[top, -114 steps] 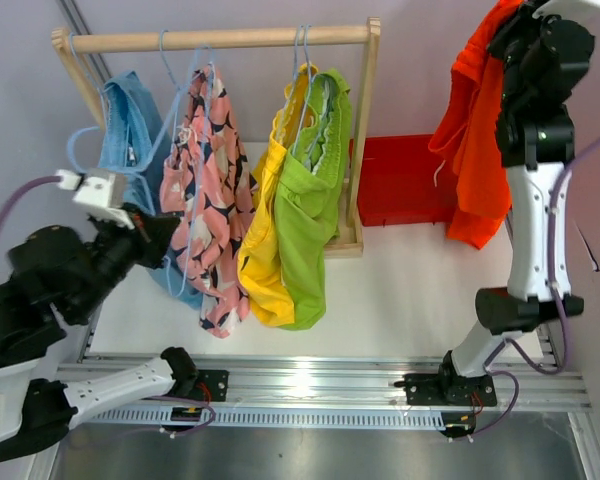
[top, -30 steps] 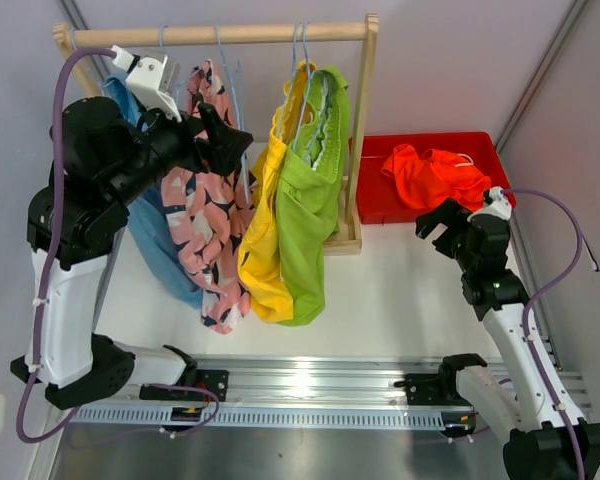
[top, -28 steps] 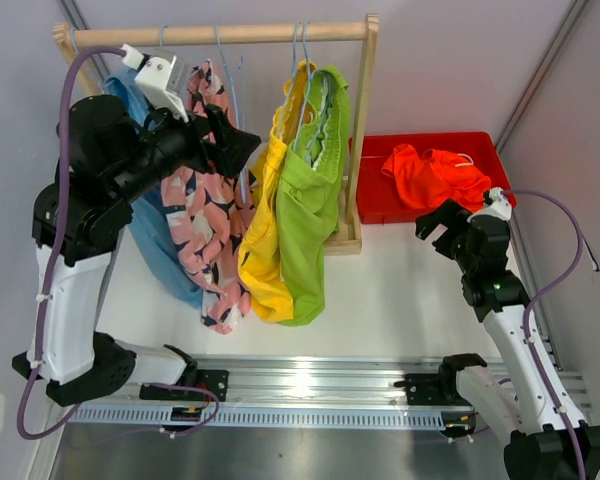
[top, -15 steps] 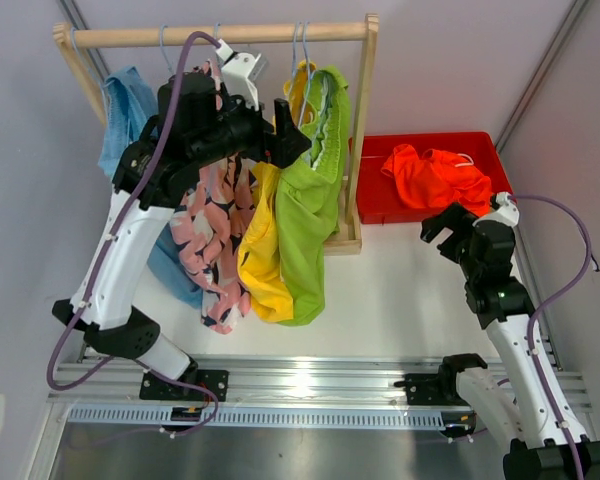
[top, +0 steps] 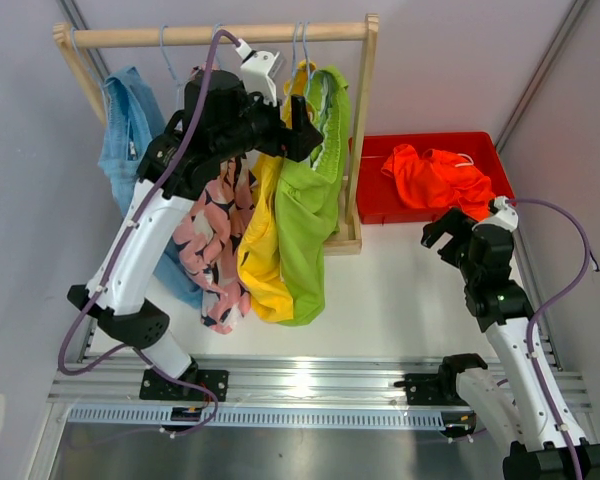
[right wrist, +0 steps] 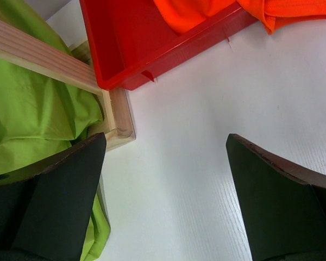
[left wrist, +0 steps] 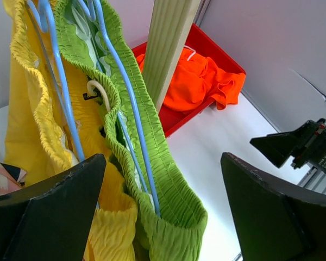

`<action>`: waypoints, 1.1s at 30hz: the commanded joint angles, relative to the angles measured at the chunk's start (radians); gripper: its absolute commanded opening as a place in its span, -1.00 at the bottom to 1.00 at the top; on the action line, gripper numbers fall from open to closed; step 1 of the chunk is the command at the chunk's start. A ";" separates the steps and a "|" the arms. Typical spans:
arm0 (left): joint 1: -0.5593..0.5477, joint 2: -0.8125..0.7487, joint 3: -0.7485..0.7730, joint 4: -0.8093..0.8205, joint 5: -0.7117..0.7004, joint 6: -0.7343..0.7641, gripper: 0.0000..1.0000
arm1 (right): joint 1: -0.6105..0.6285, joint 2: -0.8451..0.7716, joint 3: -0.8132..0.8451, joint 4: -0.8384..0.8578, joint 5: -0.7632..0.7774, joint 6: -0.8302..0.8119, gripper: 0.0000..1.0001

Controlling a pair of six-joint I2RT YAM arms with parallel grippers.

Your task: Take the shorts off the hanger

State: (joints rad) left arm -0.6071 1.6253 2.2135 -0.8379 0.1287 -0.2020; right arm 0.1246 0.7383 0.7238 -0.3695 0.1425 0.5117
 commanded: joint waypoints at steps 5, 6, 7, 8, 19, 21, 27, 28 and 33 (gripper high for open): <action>-0.016 0.064 0.054 0.048 -0.122 -0.008 0.65 | -0.005 -0.016 -0.012 0.029 0.012 -0.021 0.99; -0.016 0.068 0.052 0.052 -0.138 -0.007 0.60 | -0.005 -0.016 -0.014 0.030 0.009 -0.022 0.99; -0.016 0.080 0.054 0.056 -0.179 -0.002 0.54 | -0.005 -0.016 -0.017 0.030 0.009 -0.025 0.99; -0.016 0.085 0.054 0.063 -0.193 -0.001 0.37 | -0.003 -0.014 -0.018 0.032 0.011 -0.027 0.99; -0.016 0.130 0.130 0.051 -0.305 0.032 -1.00 | -0.013 -0.016 -0.035 0.043 -0.003 -0.032 0.99; -0.016 0.133 0.175 0.042 -0.316 0.044 -1.00 | -0.013 -0.016 -0.035 0.044 -0.007 -0.027 0.99; -0.016 0.088 0.277 0.029 -0.350 0.101 -1.00 | -0.013 -0.031 -0.029 0.056 -0.021 -0.013 0.99; -0.016 0.076 0.275 0.031 -0.345 0.104 -1.00 | -0.013 -0.036 -0.029 0.058 -0.021 -0.012 0.99; -0.016 0.015 0.275 0.019 -0.319 0.107 -1.00 | -0.011 -0.065 -0.012 0.064 -0.027 -0.006 0.99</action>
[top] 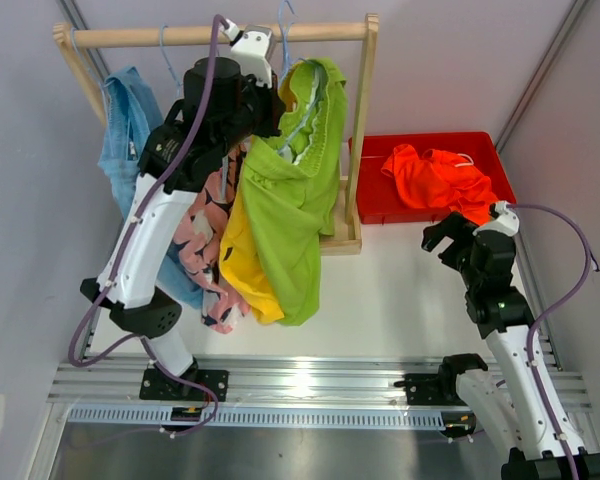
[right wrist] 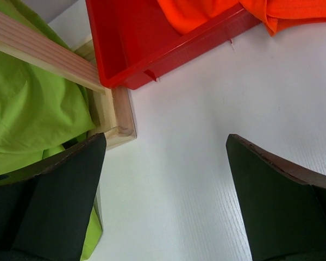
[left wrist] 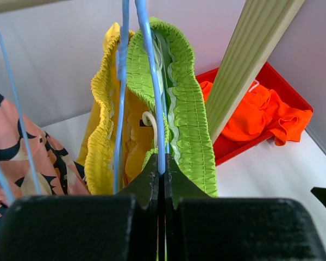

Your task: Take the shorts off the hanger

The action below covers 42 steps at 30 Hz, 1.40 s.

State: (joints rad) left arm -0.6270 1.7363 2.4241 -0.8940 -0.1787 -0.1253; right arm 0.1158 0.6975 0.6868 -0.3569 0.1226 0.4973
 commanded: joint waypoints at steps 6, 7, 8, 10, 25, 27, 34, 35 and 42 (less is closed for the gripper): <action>0.004 -0.181 0.024 -0.006 0.097 0.044 -1.00 | -0.001 -0.029 0.080 0.021 -0.014 0.000 0.99; 0.004 -0.196 0.009 -0.025 0.114 0.044 -1.00 | 0.001 -0.032 0.086 0.016 -0.015 0.000 0.99; 0.004 -0.234 -0.031 -0.032 0.134 0.044 -1.00 | 0.001 -0.035 0.101 0.015 -0.017 -0.002 0.99; 0.004 -0.285 -0.109 -0.042 0.143 0.030 -1.00 | 0.002 -0.039 0.114 0.009 -0.035 -0.002 0.99; 0.000 -0.716 -0.453 -0.100 0.544 -0.017 -1.00 | 0.174 0.042 0.330 0.239 -0.546 -0.058 0.99; 0.000 -0.718 -0.456 -0.088 0.580 -0.037 -1.00 | 0.288 0.082 0.352 0.230 -0.449 -0.089 0.99; 0.000 -0.721 -0.447 -0.077 0.614 -0.066 -1.00 | 0.499 0.197 0.416 0.240 -0.235 -0.180 0.99; 0.000 -0.724 -0.438 -0.074 0.622 -0.066 -1.00 | 0.507 0.207 0.410 0.255 -0.212 -0.180 0.99; 0.000 -0.745 -0.467 -0.065 0.648 -0.079 -1.00 | 0.525 0.275 0.385 0.360 -0.124 -0.184 0.90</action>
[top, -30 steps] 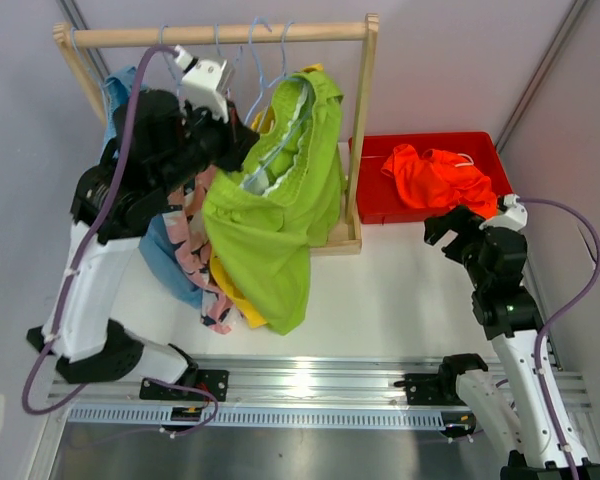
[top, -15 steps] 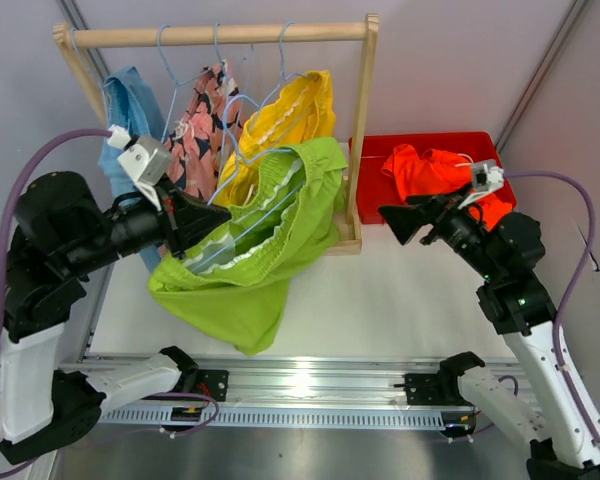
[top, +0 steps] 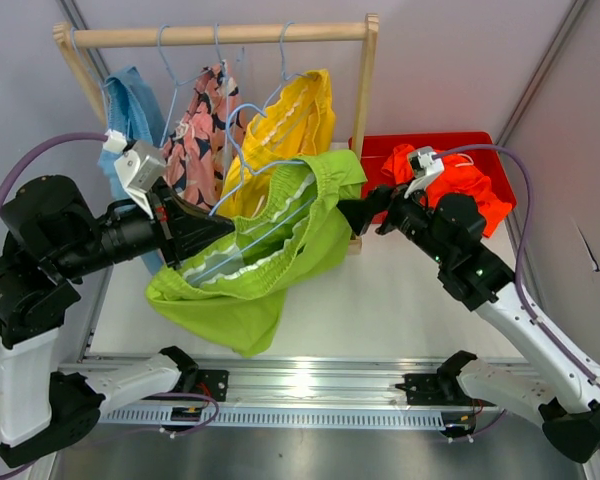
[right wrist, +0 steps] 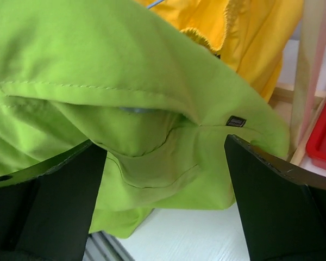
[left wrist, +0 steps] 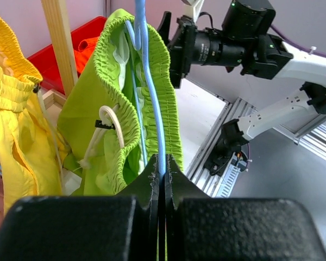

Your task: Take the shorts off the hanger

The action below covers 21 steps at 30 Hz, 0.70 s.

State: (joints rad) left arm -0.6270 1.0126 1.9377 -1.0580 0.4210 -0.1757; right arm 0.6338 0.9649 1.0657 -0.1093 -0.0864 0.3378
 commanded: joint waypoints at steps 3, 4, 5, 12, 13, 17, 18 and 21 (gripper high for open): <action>0.000 -0.026 0.003 0.102 0.062 -0.036 -1.00 | 0.004 0.032 0.016 0.169 0.128 -0.052 0.30; 0.000 -0.026 0.000 0.105 0.067 -0.039 -1.00 | 0.003 0.053 0.023 0.187 0.125 -0.060 0.03; 0.000 -0.029 -0.003 0.105 0.070 -0.041 -1.00 | -0.006 0.066 0.033 0.194 0.116 -0.066 -0.58; 0.000 -0.045 -0.091 0.082 0.053 -0.036 -1.00 | -0.045 0.182 0.229 0.157 0.122 -0.114 -1.00; -0.002 -0.049 -0.098 0.079 0.055 -0.035 -1.00 | -0.052 0.190 0.247 0.154 0.120 -0.117 -1.00; -0.023 -0.055 -0.178 0.061 0.044 -0.030 -1.00 | -0.106 0.221 0.327 0.145 0.103 -0.115 -1.00; -0.030 -0.055 -0.186 0.058 0.038 -0.028 -1.00 | -0.130 0.225 0.336 0.145 0.100 -0.112 -1.00; -0.059 -0.062 -0.221 0.047 0.015 -0.028 -1.00 | -0.177 0.236 0.370 0.142 0.064 -0.094 -1.00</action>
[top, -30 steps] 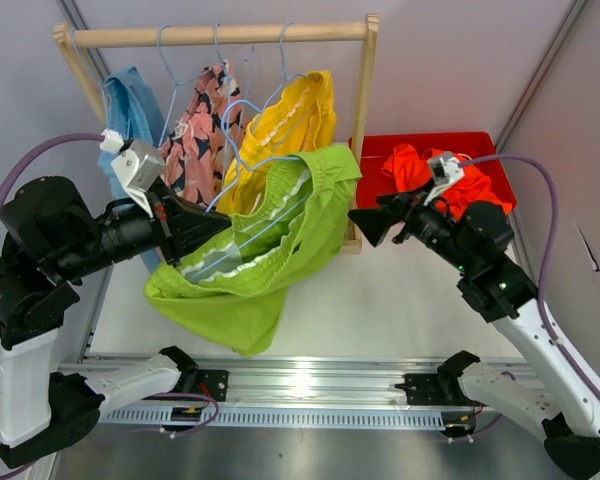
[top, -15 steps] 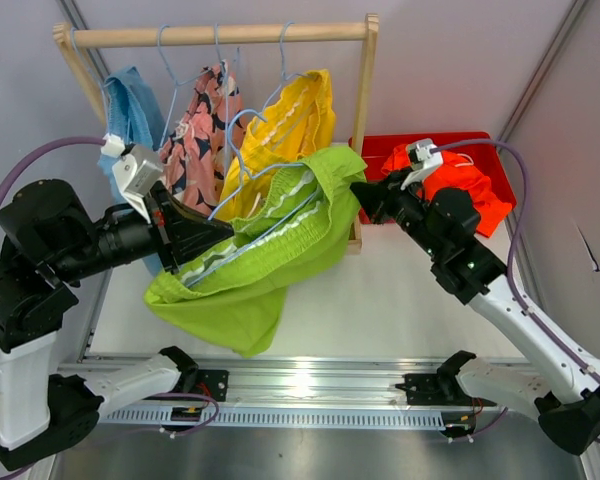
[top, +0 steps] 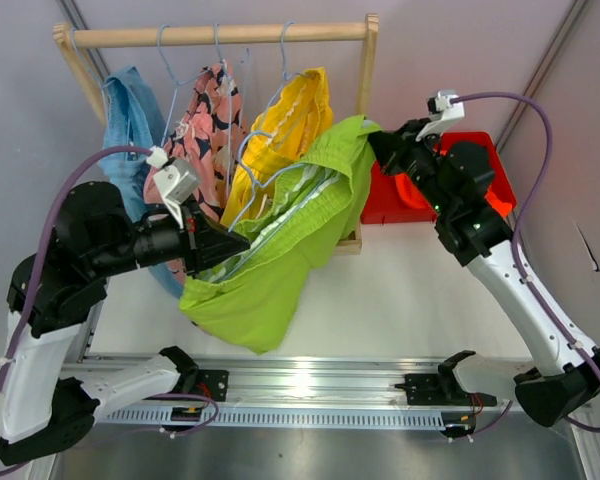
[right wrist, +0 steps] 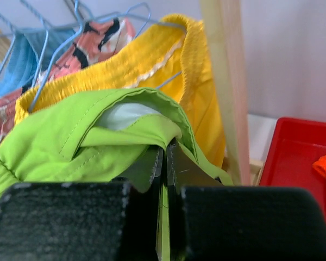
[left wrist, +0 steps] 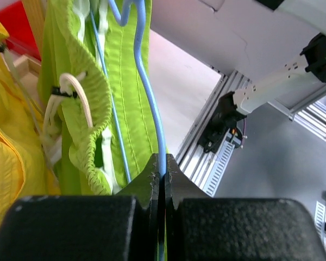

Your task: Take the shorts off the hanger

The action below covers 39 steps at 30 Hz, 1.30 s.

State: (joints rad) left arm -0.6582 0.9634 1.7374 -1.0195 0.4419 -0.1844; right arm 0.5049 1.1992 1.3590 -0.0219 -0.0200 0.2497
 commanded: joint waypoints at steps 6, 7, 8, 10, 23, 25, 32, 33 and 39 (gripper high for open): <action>-0.090 -0.034 -0.036 0.002 -0.017 -0.026 -1.00 | -0.195 0.088 0.199 -0.025 -0.069 0.037 -1.00; -0.106 -0.034 -0.036 0.001 -0.014 -0.027 -1.00 | -0.230 0.106 0.221 -0.038 -0.067 0.043 -1.00; -0.113 -0.032 -0.041 -0.001 -0.019 -0.026 -1.00 | -0.247 0.124 0.244 -0.053 -0.070 0.052 -1.00; -0.135 -0.032 -0.042 -0.010 -0.029 -0.026 -1.00 | -0.275 0.180 0.313 -0.091 -0.066 0.074 -1.00; -0.184 -0.028 -0.016 -0.014 -0.049 -0.032 -1.00 | -0.382 0.519 0.752 -0.462 -0.003 0.140 -1.00; -0.184 -0.022 -0.012 -0.022 -0.065 -0.030 -1.00 | -0.384 0.517 0.746 -0.461 -0.017 0.144 -1.00; -0.184 0.031 0.047 0.002 -0.167 -0.021 -1.00 | -0.345 0.301 0.390 -0.275 -0.139 0.158 -1.00; -0.184 0.041 0.050 0.042 -0.201 -0.026 -1.00 | -0.333 0.221 0.286 -0.248 -0.218 0.148 -1.00; -0.184 0.048 -0.063 0.400 -0.391 -0.050 -1.00 | -0.064 -0.061 -0.044 -0.138 -0.373 0.074 -1.00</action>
State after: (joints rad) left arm -0.8341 1.0203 1.7233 -0.8867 0.1543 -0.1986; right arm 0.3088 1.2789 1.3872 -0.3119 -0.2920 0.3759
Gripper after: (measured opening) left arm 0.025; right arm 0.022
